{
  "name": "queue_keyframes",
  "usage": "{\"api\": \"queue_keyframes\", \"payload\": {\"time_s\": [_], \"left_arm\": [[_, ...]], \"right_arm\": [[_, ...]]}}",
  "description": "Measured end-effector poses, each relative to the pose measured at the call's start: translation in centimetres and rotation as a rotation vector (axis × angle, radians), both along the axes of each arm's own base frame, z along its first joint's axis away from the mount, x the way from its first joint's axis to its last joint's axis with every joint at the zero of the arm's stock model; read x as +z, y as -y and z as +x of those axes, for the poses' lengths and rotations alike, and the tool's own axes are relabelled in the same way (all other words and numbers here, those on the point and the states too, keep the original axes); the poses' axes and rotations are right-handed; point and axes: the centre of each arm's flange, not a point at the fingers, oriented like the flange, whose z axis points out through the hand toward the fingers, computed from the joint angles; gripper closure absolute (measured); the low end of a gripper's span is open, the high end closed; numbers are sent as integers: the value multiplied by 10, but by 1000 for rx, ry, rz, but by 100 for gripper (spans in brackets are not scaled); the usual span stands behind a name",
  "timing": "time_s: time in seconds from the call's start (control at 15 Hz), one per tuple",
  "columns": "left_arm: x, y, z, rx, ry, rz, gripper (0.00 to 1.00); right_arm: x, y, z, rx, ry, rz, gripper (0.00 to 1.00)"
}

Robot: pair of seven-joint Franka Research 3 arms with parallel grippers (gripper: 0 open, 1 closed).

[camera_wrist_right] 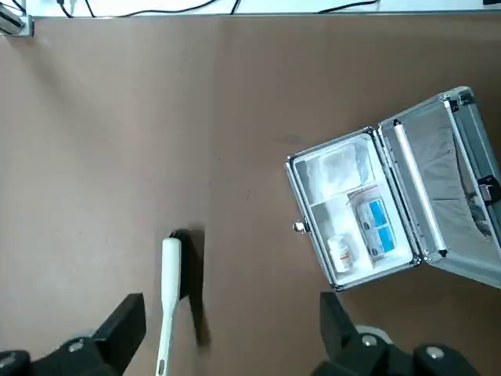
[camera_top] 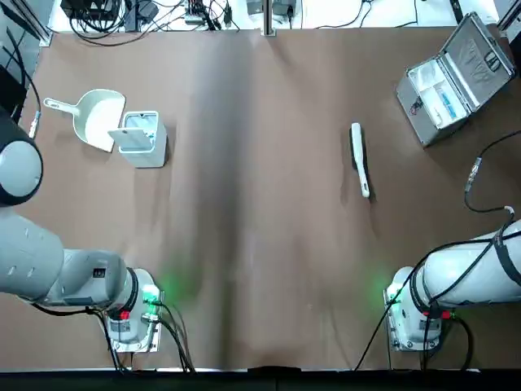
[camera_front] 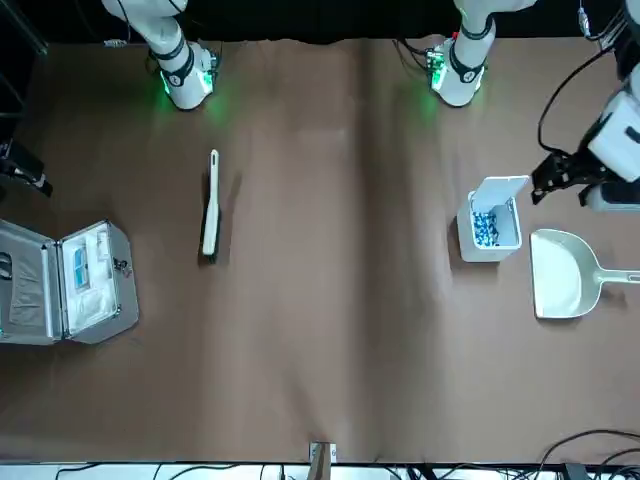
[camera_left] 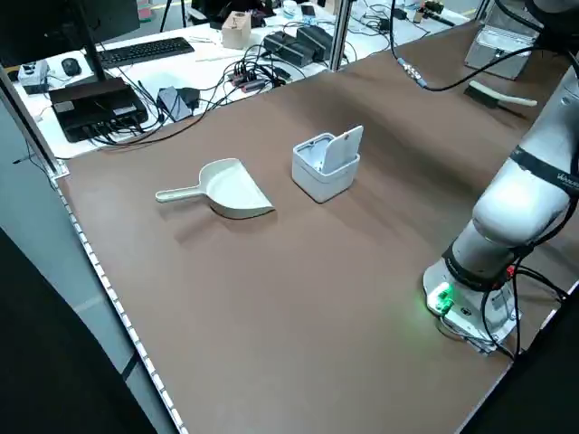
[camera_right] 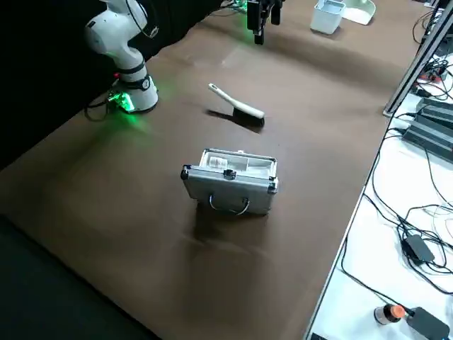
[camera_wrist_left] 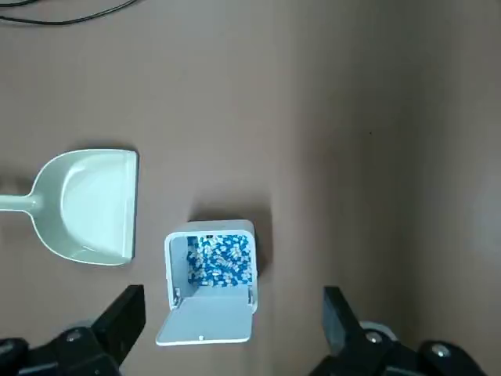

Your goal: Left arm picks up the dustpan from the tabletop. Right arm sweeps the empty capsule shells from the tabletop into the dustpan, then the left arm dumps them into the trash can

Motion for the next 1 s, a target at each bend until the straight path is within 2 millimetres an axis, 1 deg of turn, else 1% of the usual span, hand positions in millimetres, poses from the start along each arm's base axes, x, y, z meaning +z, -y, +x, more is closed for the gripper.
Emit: {"api": "queue_keyframes", "payload": {"time_s": [0.07,0.13,0.4,0.6,0.73,1.0], "left_arm": [[-2,9,0,-6,-3,1,0],[-3,11,0,-8,-5,1,0],[0,-1,2,17,3,1,0],[7,-4,2,72,18,-5,0],[9,-4,2,99,20,-8,0],[15,-4,2,100,34,-10,0]], "right_arm": [[0,0,0,0,0,0,2],[0,0,0,0,0,0,2],[0,0,0,0,0,0,2],[0,0,0,0,-1,0,2],[-1,0,0,0,-6,0,2],[-10,-2,-6,7,-73,4,2]]}}
